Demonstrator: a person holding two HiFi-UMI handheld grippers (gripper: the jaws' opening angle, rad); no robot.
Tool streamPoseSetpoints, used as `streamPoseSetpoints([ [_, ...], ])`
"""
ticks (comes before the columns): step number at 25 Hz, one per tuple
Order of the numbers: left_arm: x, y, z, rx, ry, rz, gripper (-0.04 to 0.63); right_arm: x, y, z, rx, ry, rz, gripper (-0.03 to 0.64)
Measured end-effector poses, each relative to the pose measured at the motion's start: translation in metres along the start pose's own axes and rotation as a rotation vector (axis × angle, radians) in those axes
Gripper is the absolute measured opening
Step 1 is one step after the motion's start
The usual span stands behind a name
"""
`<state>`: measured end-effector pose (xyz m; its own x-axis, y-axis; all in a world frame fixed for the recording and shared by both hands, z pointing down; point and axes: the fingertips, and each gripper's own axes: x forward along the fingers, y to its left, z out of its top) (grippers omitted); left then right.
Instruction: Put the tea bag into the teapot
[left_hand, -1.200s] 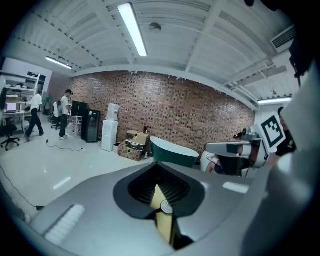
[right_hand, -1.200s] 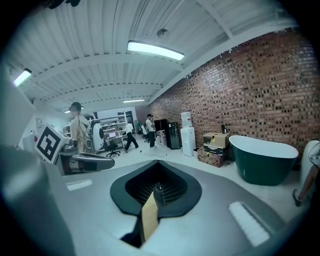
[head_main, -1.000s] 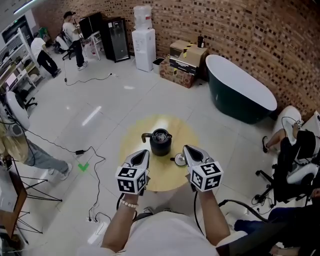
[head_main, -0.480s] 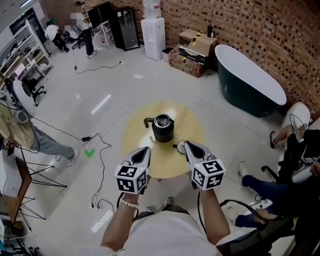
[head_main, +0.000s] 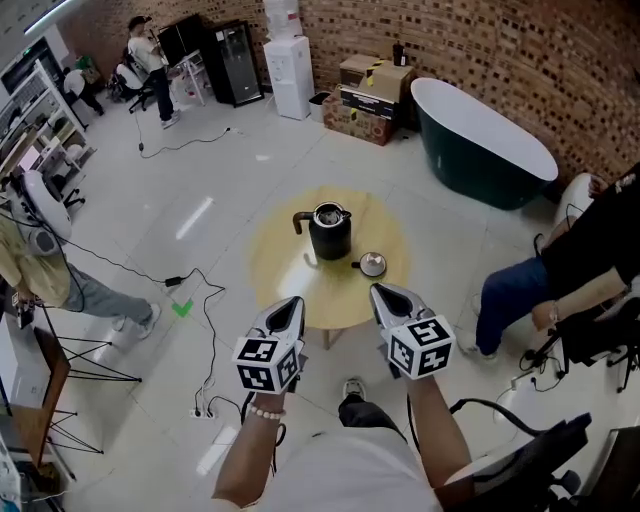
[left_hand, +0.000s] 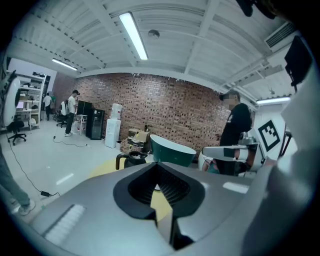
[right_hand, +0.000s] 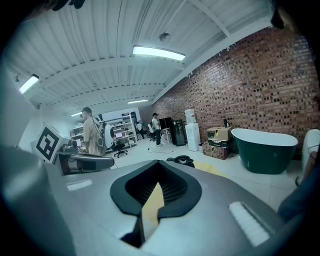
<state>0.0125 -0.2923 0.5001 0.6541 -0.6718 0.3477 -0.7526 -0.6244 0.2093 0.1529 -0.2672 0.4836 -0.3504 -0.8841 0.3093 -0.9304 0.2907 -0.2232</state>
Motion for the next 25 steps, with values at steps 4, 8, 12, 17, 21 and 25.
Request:
streamPoseSetpoints([
  [4,-0.052,0.0,-0.023,-0.004,-0.014,-0.016,0.012,-0.026,0.048,-0.02,-0.011,-0.007,-0.016,0.002],
  [8,-0.092,-0.009,-0.046,-0.018,-0.033,-0.056,0.012,-0.062,0.083,-0.041,-0.02,-0.006,-0.047,0.002],
  [12,-0.142,-0.009,-0.058,-0.029,-0.035,-0.043,0.012,-0.086,0.131,-0.053,-0.006,-0.002,-0.019,0.002],
  [17,-0.168,-0.028,-0.067,-0.031,-0.04,-0.052,0.012,-0.111,0.151,-0.054,-0.005,-0.022,0.002,0.002],
  [21,-0.174,-0.046,-0.067,-0.03,-0.052,-0.045,0.012,-0.128,0.147,-0.051,0.025,-0.049,0.023,0.002],
  [25,-0.178,-0.055,-0.061,-0.034,-0.068,-0.028,0.012,-0.14,0.143,-0.049,0.005,-0.057,0.03,0.0],
])
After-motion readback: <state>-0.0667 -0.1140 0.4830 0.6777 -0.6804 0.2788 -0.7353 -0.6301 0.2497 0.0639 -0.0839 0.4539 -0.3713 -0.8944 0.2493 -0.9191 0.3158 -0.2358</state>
